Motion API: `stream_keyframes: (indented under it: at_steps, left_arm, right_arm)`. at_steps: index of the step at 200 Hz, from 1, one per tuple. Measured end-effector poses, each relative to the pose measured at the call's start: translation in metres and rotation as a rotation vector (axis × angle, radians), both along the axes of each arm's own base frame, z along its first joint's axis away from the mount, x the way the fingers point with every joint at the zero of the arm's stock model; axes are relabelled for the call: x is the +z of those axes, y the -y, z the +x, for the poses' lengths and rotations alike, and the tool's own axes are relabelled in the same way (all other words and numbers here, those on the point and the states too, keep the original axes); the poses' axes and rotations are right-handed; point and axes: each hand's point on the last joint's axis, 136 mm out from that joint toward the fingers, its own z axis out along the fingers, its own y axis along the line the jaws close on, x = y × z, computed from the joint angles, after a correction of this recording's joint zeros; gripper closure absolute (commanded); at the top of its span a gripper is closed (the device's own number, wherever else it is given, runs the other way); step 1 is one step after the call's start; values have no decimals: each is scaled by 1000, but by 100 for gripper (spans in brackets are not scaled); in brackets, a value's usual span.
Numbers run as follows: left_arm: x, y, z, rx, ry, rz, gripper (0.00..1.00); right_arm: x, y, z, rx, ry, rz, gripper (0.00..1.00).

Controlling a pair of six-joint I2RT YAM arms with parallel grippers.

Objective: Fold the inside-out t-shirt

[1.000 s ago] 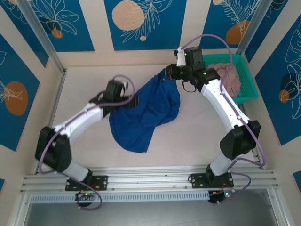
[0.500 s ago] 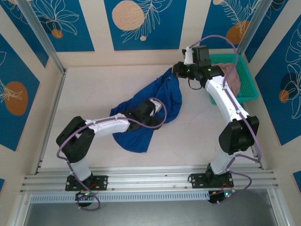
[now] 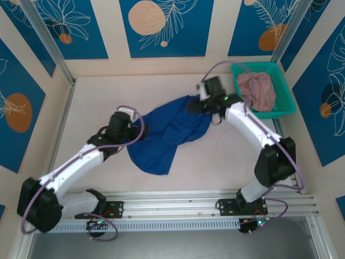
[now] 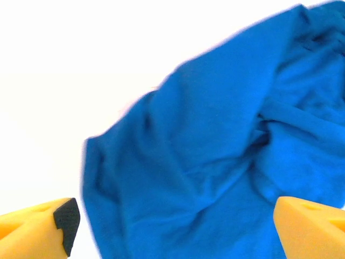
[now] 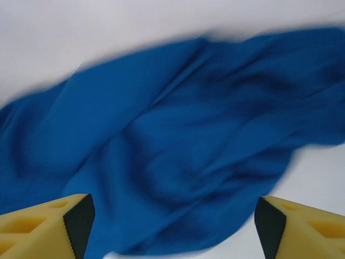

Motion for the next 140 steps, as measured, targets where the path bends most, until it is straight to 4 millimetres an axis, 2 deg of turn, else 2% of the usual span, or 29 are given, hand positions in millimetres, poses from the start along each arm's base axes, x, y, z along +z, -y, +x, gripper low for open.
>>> stream_keyframes:
  at_steps: [11,22,33,46,74,105,117,140]
  left_arm:
    - [-1,-16,-8,43,0,-17,4]
    - [-4,-29,-13,82,-7,-28,4]
    - [-9,-39,-17,111,-19,-35,3]
    - [-13,-48,-18,139,-34,-38,3]
    - [-16,-52,-18,155,-49,-55,3]
    - [-20,-51,-21,146,-67,-62,3]
    - [-20,-52,-22,146,-67,-63,2]
    - [-17,-53,-24,147,-54,-69,2]
  right_arm:
    - [-20,-40,-51,133,-65,25,21]
    - [-41,-68,-98,238,-142,27,21]
    - [-62,-82,-130,290,-208,11,21]
    - [-87,-90,-155,311,-279,-19,21]
    - [-129,-102,-169,288,-372,-77,26]
    - [-166,-107,-177,252,-444,-139,42]
    - [-166,-108,-174,238,-437,-156,54]
    - [-169,-121,-177,240,-434,-140,86]
